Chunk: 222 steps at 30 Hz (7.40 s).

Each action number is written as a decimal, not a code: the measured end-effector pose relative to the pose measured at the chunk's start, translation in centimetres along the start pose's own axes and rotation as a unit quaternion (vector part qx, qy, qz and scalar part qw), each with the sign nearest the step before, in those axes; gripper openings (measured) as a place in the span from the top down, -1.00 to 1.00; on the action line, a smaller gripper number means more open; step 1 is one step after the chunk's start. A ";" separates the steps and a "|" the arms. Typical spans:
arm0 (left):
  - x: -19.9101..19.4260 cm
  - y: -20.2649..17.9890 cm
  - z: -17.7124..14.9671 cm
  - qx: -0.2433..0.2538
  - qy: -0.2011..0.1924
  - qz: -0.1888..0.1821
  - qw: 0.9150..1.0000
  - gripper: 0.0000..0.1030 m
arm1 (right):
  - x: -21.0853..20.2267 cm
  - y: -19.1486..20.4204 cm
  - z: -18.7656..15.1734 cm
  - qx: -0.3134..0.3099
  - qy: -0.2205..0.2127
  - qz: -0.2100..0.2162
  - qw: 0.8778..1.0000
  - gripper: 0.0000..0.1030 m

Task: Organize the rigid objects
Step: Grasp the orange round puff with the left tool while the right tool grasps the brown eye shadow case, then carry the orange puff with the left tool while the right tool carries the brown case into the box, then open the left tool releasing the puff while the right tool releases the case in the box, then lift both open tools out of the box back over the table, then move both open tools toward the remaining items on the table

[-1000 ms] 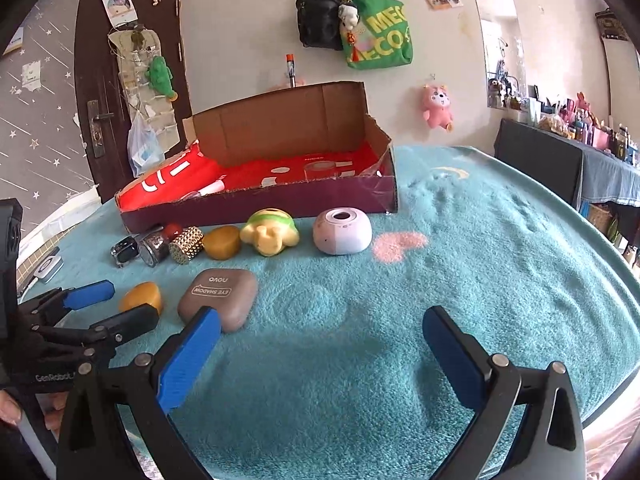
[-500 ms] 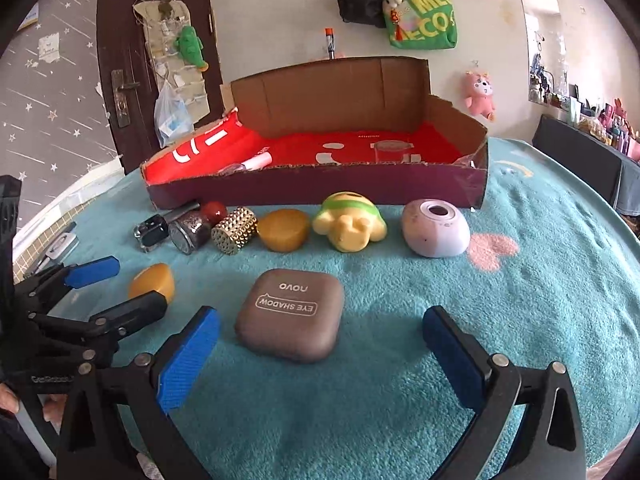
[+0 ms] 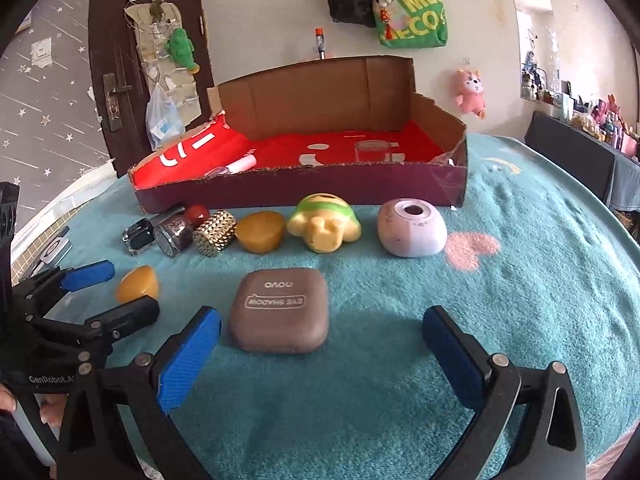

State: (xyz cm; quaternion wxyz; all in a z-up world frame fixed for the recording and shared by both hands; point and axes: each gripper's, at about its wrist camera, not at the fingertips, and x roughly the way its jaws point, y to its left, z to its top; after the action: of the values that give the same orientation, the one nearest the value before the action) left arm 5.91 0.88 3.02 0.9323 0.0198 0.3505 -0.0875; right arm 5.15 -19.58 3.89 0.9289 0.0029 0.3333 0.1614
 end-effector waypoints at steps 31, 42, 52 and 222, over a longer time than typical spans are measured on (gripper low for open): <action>0.0 -0.6 -0.4 -0.030 -0.020 -0.029 0.999 0.31 | 0.1 1.9 -0.6 -0.045 -0.019 0.003 0.999 -0.05; -1.1 -1.1 0.1 -0.018 -0.042 -0.020 0.999 0.31 | -0.6 2.1 -0.2 -0.045 -0.026 0.011 0.999 -0.05; -1.3 -0.7 0.3 -0.025 -0.042 -0.027 0.998 0.31 | -0.7 1.9 0.0 -0.042 -0.027 0.012 0.999 -0.05; -5.3 -1.4 2.7 -0.009 -0.096 -0.008 0.995 -0.61 | -8.3 0.5 3.7 -0.077 -0.095 -0.046 0.991 -1.00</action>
State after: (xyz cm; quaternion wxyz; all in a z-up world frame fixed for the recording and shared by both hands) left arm 3.49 -0.01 8.62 0.9609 0.0000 0.2605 -0.0937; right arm 1.31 -21.26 11.92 0.9603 -0.0686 0.2301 0.1423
